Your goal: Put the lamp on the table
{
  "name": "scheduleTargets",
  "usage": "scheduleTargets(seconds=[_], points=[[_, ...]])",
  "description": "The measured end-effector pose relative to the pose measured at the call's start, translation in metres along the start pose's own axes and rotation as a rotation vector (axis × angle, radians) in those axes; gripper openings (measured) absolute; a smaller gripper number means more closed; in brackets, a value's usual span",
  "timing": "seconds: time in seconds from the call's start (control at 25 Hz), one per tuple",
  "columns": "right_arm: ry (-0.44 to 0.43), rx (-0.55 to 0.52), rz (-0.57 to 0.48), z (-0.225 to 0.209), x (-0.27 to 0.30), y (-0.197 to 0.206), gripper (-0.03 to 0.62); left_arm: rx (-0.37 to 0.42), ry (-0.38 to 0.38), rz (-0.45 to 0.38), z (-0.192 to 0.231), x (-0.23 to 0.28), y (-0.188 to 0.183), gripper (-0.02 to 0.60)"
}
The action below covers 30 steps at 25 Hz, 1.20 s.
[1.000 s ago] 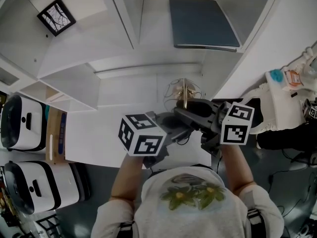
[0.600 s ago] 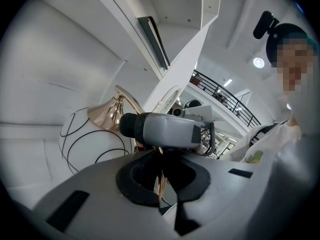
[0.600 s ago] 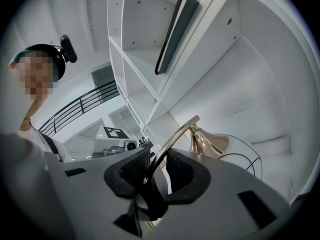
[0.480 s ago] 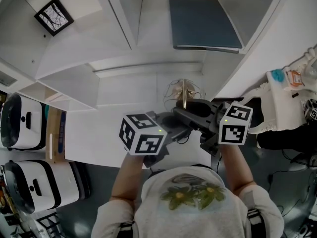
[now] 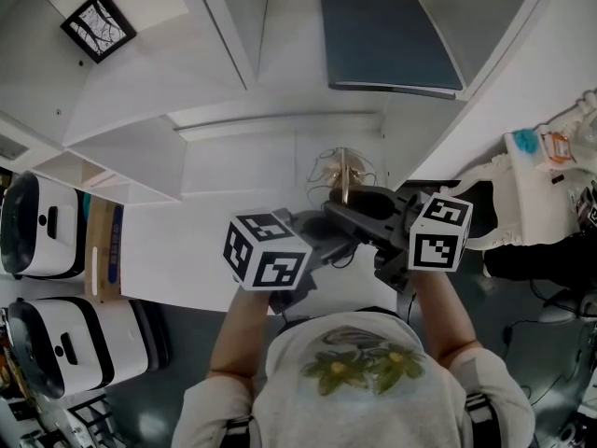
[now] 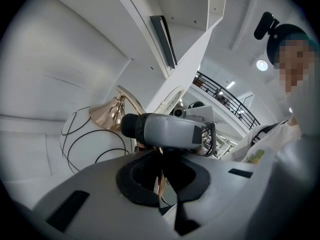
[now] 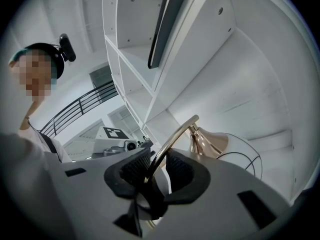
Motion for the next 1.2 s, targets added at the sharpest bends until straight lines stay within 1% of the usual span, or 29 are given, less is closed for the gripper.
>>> scheduleTargets(seconds=[0.36,0.64,0.92,1.08,1.16,1.2], points=[[-0.051,0.019,-0.032,-0.002,0.000,0.006,0.117,-0.035,0.055,-0.042,0.004,0.000,0.007,0.038],[-0.068,0.011,-0.039,0.000,-0.003,0.011,0.117,-0.079,0.082,-0.069,0.003,0.000,0.014,0.038],[-0.081,-0.004,-0.049,0.005,-0.008,0.017,0.118,-0.087,0.075,-0.078,-0.003,0.002,0.021,0.038],[-0.066,-0.011,-0.067,0.007,-0.008,0.020,0.117,-0.104,0.063,-0.098,-0.003,0.000,0.024,0.038],[-0.053,-0.023,-0.060,0.009,-0.008,0.021,0.117,-0.090,0.043,-0.112,-0.005,-0.001,0.025,0.039],[-0.048,-0.031,-0.051,0.010,-0.008,0.021,0.117,-0.070,0.026,-0.122,-0.006,-0.001,0.026,0.040]])
Point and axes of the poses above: the fingertips, and each gripper's own axes: x forward along the fingers, z to its left, y out of its underside, the point moved 9 cm from there along -x, backward along the fingers, and after that the axes turned 6 degrees about -y, right-handed, at the moved point
